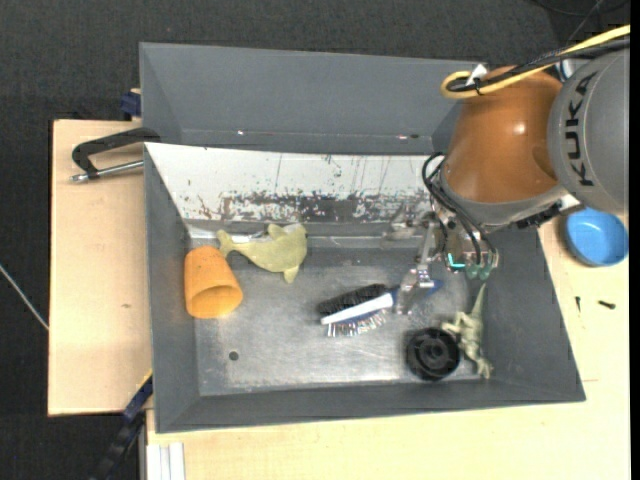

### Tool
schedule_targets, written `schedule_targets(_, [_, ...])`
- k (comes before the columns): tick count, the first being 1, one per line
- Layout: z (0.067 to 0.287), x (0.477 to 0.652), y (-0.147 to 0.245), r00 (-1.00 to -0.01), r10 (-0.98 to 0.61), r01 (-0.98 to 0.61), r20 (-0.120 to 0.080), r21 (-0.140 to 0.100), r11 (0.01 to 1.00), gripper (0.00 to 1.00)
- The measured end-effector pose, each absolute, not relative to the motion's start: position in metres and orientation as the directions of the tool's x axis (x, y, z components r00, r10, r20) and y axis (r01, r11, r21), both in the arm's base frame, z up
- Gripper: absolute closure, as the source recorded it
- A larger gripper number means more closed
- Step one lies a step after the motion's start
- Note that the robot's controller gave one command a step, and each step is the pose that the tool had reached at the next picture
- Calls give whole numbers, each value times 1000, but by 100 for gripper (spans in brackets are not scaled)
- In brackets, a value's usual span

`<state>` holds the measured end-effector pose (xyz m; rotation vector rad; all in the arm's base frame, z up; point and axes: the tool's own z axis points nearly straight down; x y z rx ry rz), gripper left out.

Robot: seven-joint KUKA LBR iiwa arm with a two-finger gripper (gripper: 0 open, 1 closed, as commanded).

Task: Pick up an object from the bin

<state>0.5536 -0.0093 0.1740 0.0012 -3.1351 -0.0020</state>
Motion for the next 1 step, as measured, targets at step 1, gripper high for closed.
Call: schedule_targets(1, [70,536,-12,-995,102,102,-5,2,995,0])
